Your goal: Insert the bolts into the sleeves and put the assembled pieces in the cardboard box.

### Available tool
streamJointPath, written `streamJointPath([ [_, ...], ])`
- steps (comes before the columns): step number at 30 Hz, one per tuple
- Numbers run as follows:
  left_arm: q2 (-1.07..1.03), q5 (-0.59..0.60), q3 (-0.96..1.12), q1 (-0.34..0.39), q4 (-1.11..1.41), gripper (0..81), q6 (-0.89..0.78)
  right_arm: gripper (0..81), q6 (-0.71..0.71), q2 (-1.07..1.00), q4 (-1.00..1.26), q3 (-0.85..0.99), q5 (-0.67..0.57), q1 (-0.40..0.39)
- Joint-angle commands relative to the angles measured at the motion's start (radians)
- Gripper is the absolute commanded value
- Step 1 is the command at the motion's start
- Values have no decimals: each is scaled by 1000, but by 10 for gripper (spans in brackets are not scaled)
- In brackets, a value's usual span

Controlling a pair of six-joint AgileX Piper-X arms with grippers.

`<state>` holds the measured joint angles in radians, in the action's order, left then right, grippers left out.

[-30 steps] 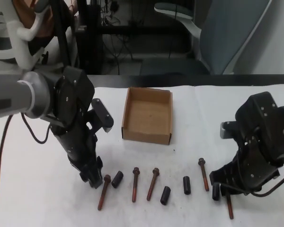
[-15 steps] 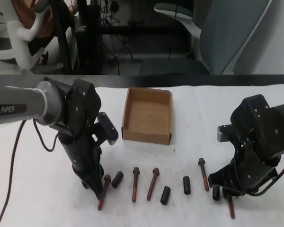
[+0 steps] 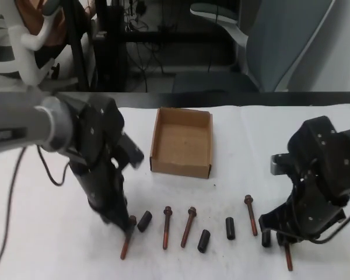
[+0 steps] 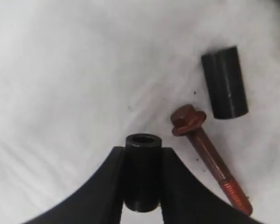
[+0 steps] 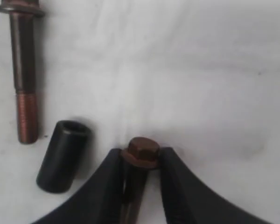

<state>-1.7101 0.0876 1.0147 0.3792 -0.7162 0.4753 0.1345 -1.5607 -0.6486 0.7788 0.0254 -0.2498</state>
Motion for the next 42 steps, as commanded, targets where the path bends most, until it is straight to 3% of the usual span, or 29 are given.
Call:
streamJointPath([
  [1,122,75,2,-9,53,18,-102,6,-8,108,8,1,-17,-1],
  [8,404,212,-133,-4,391,18,-317,6,2,382,137,1,-100,-7],
  [12,536,266,-286,28,651,18,-387,6,-3,493,290,-3,-165,-56],
  [17,620,239,-483,133,1010,18,-565,6,-48,534,513,-3,-173,-182],
  [21,623,104,-589,252,1200,18,-610,6,-125,517,680,-10,-173,-273],
  [28,621,27,-627,378,1252,18,-599,6,-164,446,816,-9,-198,-335],
  [42,617,-6,-627,369,1269,18,-599,6,-148,377,925,-9,-235,-473],
])
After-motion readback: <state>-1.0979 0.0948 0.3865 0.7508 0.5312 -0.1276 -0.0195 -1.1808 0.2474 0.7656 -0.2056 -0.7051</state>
